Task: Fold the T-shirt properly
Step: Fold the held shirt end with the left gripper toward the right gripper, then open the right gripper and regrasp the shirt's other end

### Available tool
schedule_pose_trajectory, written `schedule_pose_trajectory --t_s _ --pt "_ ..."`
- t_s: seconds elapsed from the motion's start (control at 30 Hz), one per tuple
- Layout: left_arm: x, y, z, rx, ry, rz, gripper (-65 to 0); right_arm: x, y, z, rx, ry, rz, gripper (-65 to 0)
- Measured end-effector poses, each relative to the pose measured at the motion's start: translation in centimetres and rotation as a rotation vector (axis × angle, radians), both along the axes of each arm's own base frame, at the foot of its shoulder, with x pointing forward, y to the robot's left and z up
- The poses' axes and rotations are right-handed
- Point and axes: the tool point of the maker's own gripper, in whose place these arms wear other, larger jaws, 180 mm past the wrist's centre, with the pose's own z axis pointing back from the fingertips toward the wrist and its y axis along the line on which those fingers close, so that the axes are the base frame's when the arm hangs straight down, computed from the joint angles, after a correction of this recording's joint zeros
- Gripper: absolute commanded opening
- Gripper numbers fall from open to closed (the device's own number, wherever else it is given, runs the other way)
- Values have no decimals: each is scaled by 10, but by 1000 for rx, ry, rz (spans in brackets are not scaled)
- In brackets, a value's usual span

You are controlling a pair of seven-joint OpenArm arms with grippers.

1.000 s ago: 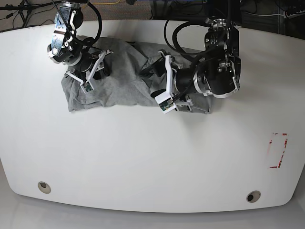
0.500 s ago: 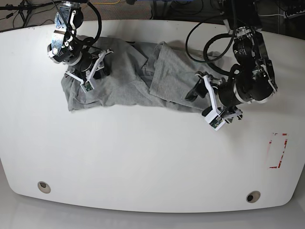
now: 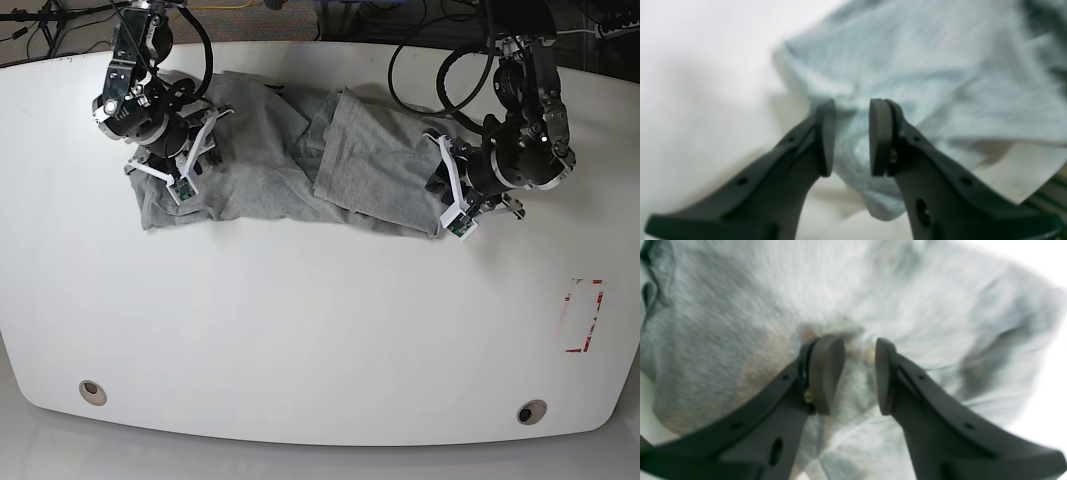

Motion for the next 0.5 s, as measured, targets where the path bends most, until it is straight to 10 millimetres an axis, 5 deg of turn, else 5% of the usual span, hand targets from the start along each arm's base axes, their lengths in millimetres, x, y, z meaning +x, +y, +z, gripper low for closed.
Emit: schedule_pose_trajectory --t_s 0.2,0.33,0.5 --pt "-16 16 -41 41 120 28 -463 13 -4 19 -10 -59 -23 -358" --pt "-24 31 -59 65 183 41 -411 16 -22 24 16 -59 -124 -151" --pt "-23 35 -64 41 181 52 -404 12 -61 36 87 -73 -297 -13"
